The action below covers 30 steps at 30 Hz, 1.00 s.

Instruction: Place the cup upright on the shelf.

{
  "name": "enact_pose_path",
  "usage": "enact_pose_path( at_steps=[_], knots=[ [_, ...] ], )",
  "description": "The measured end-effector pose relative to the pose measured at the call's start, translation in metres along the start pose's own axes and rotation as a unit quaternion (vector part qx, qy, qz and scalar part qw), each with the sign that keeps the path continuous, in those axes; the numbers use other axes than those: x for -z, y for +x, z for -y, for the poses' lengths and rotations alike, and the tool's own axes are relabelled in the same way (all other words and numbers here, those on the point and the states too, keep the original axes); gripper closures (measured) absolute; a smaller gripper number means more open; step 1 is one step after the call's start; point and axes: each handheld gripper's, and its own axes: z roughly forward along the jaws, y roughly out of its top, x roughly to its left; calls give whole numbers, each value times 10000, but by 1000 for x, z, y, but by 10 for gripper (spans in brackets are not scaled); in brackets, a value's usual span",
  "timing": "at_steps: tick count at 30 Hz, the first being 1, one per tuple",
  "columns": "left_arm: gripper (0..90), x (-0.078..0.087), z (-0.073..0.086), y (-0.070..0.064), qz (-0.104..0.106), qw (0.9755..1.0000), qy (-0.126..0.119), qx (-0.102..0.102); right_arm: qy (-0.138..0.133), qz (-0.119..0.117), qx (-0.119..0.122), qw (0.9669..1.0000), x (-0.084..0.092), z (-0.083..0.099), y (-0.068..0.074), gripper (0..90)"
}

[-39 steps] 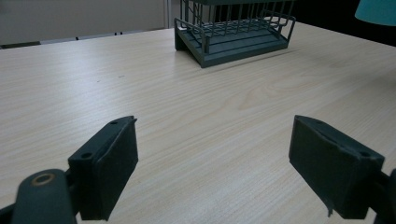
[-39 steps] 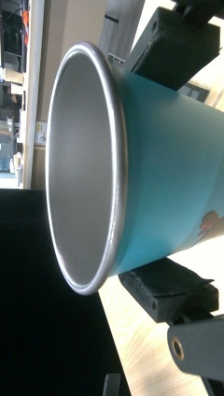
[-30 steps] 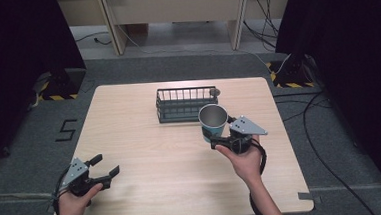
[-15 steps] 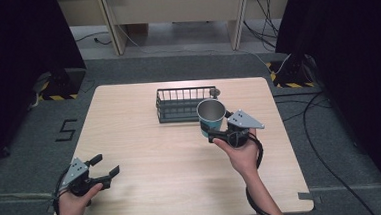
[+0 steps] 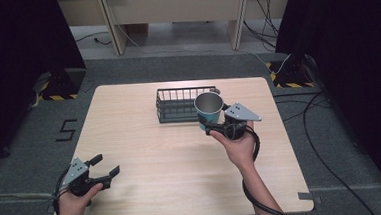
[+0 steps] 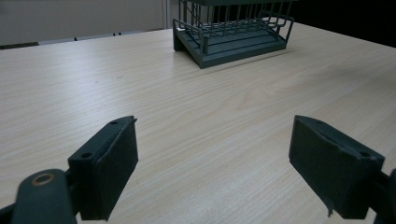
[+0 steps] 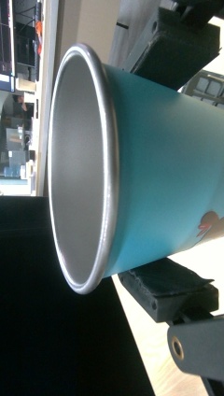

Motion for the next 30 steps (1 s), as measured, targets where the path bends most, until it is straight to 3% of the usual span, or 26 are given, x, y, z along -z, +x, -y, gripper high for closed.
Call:
enact_pose_path(
  at_steps=[30],
  knots=[
    [148, 0, -1, 0, 26, 10000, -30, 8, -13, 83, -201, 9998, -34, -9, -10, 167]
  ],
)
